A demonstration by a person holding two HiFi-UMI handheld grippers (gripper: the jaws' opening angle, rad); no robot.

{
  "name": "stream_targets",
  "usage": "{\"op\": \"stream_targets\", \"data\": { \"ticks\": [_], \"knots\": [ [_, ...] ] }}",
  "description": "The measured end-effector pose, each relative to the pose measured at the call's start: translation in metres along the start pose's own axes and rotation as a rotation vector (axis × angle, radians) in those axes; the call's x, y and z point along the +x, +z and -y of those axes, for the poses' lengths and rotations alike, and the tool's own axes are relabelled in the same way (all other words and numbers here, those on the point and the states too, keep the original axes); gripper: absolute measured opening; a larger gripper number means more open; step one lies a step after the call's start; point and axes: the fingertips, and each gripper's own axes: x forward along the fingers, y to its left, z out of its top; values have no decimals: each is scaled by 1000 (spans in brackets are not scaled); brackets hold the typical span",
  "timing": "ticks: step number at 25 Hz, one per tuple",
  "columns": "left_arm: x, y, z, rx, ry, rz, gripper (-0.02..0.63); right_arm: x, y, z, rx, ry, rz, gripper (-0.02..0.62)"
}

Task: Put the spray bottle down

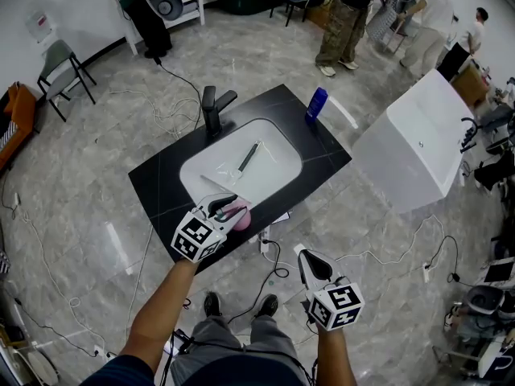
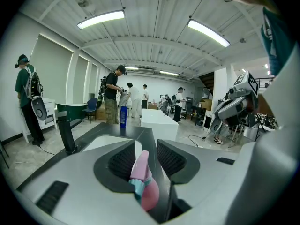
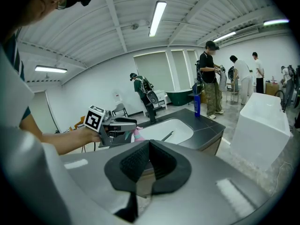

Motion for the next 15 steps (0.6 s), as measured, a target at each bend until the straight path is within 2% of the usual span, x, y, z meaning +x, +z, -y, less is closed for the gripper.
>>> {"op": "stream_targets", "data": {
  "ticks": [10, 13, 15],
  "knots": [
    [-1, -4, -2, -11, -1, -6, 141, 1, -2, -2, 1, 5, -4, 11],
    [-2, -9, -1, -27, -1, -22, 79, 1, -3, -3, -1, 6, -4, 11],
    [-3, -10, 0, -45, -2, -22, 67, 0, -4, -4, -3, 7, -4, 11]
  ]
}}
